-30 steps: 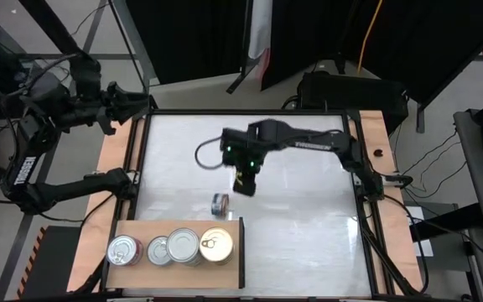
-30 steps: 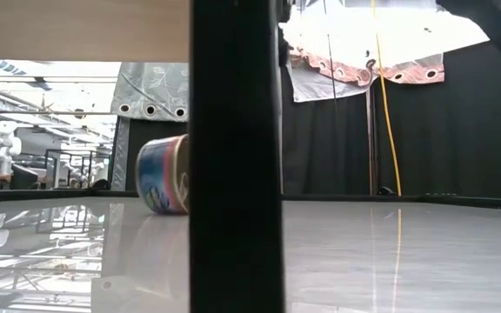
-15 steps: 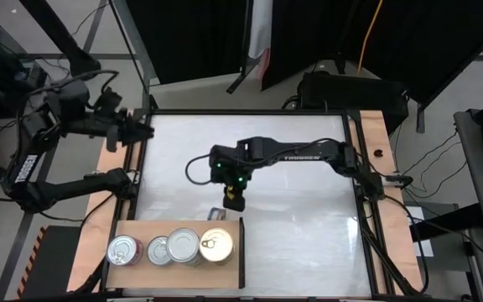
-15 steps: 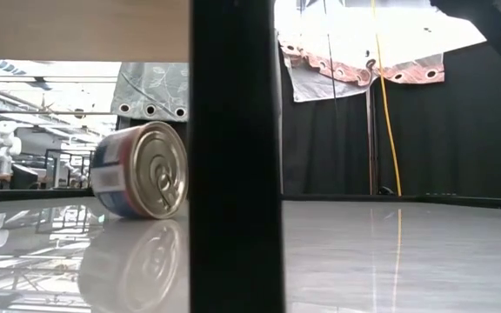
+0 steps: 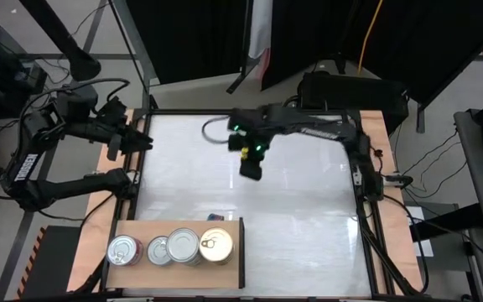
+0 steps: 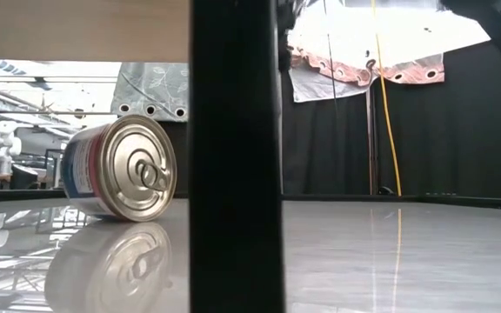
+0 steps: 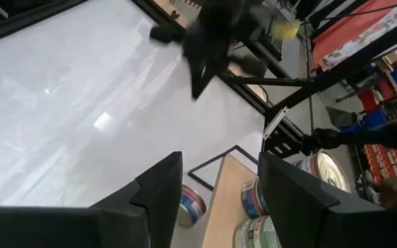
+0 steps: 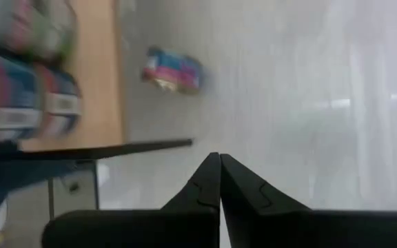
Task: Stack canned seafood by type on shelf
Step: Stack the blue pink tuna can on top of the other blue pink tuna cans on the shelf
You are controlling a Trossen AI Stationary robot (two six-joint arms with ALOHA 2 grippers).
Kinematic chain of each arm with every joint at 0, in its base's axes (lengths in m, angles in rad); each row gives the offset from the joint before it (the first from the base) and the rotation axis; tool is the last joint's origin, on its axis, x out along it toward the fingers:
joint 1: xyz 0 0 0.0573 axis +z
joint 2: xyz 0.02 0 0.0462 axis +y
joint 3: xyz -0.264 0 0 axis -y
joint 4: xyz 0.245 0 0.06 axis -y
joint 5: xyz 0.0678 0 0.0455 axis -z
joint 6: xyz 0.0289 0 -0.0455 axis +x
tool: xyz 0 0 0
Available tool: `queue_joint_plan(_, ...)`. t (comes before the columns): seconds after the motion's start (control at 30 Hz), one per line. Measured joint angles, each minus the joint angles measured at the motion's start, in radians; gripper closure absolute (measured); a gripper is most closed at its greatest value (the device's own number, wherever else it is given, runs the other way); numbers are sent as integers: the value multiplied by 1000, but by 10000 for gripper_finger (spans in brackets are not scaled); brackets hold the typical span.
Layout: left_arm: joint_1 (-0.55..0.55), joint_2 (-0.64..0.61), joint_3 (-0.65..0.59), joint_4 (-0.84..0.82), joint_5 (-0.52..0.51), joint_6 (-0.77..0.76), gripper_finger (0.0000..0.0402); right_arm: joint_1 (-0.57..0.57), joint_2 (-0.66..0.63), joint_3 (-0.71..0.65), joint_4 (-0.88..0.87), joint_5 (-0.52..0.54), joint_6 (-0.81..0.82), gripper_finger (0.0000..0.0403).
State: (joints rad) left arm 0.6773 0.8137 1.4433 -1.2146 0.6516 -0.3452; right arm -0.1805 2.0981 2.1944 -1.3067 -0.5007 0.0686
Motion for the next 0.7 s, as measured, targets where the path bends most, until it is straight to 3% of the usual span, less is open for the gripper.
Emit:
queue_joint_plan(0.1,0,1,0,-3,0,13,210,-17,-83,2,-3,11,41,403)
queue_joint_plan(0.4,0,32,-16,-10,-1,70,210,24,-329,2,-18,228,140,403)
queue_joint_plan(0.7,0,36,-102,-7,-1,159,210,-9,-439,2,-95,270,163,403)
